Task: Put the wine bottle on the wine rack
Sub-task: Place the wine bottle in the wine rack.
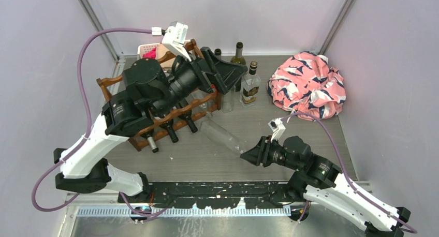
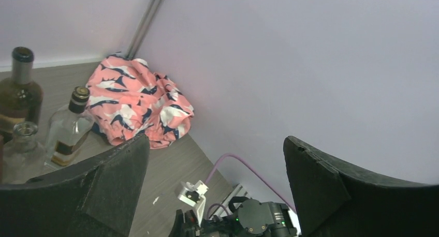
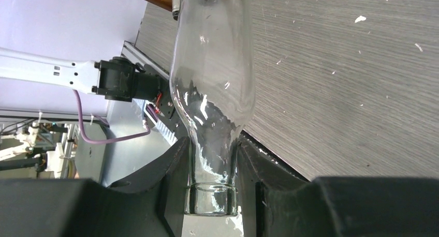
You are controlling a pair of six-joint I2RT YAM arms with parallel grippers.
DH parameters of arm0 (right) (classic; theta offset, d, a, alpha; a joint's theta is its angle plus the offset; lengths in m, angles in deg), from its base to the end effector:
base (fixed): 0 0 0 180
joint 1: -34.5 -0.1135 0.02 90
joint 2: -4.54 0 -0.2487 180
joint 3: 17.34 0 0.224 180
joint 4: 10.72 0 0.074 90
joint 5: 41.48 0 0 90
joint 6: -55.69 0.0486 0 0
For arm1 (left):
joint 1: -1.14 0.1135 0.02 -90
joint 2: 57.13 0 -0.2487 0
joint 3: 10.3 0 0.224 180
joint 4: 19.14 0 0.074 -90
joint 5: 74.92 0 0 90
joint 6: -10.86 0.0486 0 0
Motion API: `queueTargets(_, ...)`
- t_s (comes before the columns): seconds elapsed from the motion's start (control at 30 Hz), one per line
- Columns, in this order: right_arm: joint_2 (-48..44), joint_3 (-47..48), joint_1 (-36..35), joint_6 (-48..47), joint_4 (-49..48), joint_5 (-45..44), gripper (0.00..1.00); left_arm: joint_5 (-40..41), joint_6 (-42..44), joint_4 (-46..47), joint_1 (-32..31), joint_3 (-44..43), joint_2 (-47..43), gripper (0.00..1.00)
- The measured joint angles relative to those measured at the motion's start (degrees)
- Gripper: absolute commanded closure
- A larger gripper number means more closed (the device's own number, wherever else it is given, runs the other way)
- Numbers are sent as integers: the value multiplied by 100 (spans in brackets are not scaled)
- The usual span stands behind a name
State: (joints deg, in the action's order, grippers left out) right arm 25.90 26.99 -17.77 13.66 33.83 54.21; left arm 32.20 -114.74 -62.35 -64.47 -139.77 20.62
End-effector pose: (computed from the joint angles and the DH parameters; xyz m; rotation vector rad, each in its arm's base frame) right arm 0.0625 0.0887 0.2465 -0.1541 2.1576 1.1967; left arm 0.1060 -0.1991 0.5502 0.1377 1.5444 -1.2242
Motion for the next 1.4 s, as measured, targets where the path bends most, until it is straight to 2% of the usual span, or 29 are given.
queueTargets(0.27,190,168,0,-133,-201,-138,99,750,-2,-389,-273,-284,160,0)
queueTargets(0.53,304,177,0,-186,-332,-221,99,933,179,-614,-302,-553,181,0)
queueTargets(0.6,304,188,0,-208,-358,-243,99,1075,420,-649,-302,-365,101,0)
queueTargets(0.73,284,188,0,-232,-426,-302,99,1200,1296,-505,-164,1082,-625,0)
queueTargets(0.83,232,188,0,-234,-483,-350,99,636,1707,-522,468,1956,-1167,0)
queueTargets(1.0,210,188,0,-234,-553,-400,99,-929,1832,-337,2538,2726,-1694,0)
queueTargets(1.1,212,188,0,-234,-590,-420,99,-1808,1768,-221,3427,2924,-1735,0)
queueTargets(1.23,232,184,0,-229,-717,-426,99,-2527,1700,-33,3978,3180,-1716,0)
queueTargets(1.4,310,125,0,-197,-1032,-439,99,-2896,1705,201,4068,3598,-1768,0)
